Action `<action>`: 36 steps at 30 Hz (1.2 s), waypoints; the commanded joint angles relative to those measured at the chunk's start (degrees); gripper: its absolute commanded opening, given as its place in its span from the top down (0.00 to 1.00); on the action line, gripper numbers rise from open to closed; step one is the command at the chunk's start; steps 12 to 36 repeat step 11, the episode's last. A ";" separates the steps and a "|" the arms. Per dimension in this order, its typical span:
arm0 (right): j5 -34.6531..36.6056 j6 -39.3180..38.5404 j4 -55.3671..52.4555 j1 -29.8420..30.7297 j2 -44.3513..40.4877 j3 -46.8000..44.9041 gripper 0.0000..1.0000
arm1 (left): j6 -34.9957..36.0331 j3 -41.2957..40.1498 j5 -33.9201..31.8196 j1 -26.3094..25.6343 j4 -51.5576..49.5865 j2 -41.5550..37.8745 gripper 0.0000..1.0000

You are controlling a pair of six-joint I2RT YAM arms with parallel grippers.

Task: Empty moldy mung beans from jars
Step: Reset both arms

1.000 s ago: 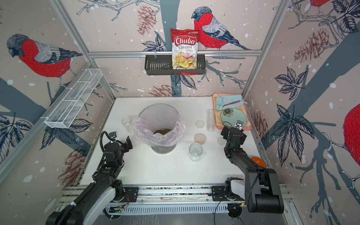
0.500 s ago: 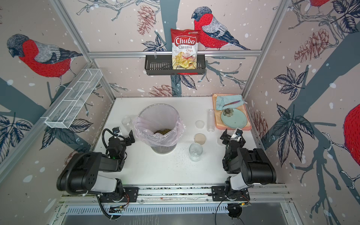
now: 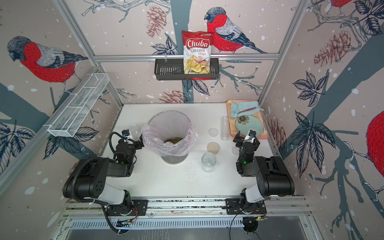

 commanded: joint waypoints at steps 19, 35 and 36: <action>-5.92 -3.02 0.22 0.20 -0.39 0.06 0.00 | 0.56 0.44 -0.24 -0.30 1.07 0.01 0.01; -5.92 -3.02 0.22 0.20 -0.39 0.06 0.00 | 0.56 0.44 -0.24 -0.30 1.07 0.01 0.01; -5.92 -3.02 0.22 0.20 -0.39 0.06 0.00 | 0.56 0.44 -0.24 -0.30 1.07 0.01 0.01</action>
